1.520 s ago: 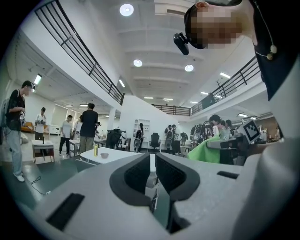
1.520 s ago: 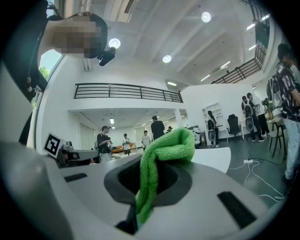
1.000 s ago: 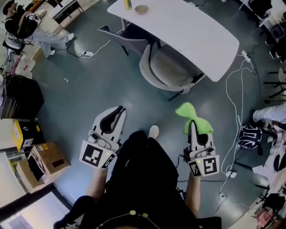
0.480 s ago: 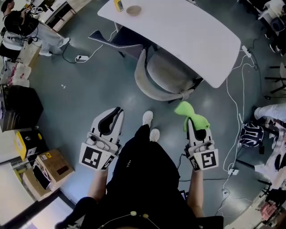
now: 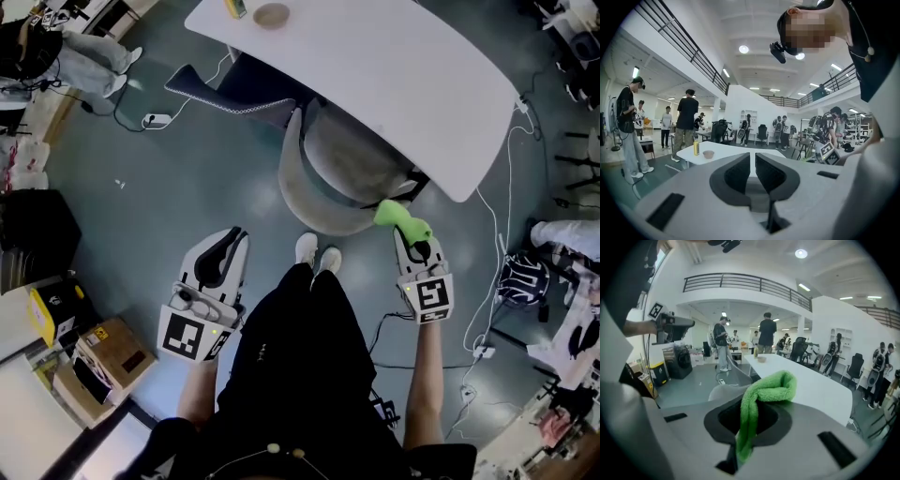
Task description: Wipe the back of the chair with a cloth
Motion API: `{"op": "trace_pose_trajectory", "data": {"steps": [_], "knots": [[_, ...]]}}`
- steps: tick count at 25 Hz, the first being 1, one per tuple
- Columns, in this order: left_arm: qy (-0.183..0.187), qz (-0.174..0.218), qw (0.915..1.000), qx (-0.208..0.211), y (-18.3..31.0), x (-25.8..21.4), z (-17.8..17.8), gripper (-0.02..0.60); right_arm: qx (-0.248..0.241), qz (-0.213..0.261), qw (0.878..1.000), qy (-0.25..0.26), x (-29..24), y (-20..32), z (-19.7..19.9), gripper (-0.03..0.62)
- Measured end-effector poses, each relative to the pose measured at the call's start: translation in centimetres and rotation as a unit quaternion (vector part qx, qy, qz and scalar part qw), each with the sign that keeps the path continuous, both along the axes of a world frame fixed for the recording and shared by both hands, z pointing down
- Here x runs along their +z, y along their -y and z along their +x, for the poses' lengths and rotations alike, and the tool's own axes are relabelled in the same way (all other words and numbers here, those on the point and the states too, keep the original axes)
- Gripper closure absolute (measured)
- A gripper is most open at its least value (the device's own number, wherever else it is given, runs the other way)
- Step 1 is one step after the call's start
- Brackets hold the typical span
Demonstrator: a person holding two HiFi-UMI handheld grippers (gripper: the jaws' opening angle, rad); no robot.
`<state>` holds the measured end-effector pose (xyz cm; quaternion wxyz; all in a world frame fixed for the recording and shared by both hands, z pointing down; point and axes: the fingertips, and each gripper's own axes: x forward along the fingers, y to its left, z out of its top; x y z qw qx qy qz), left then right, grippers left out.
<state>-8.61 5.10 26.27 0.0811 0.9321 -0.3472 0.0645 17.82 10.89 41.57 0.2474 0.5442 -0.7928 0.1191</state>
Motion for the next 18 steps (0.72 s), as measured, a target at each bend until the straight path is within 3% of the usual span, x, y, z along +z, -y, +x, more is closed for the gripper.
{"op": "trace_pose_trajectory", "data": {"steps": [5, 8, 13, 18], "knots": [[0.014, -0.028, 0.9993, -0.021, 1.0, 2.3, -0.7, 0.545, -0.048, -0.069, 0.996, -0.032, 7.7, 2.9, 1.8, 0.574], [0.018, -0.035, 0.9987, -0.032, 1.0, 3.0, -0.4, 0.545, -0.080, -0.125, 0.988, -0.053, 13.1, 3.8, 2.8, 0.574], [0.018, -0.051, 0.9974, -0.049, 0.9, 4.2, -0.1, 0.545, -0.174, -0.209, 0.955, -0.117, 19.8, 5.2, 3.5, 0.574], [0.037, -0.077, 0.9938, -0.071, -0.1, 6.2, -1.1, 0.545, -0.238, -0.253, 0.925, -0.153, 23.8, 5.5, 4.2, 0.574]]}}
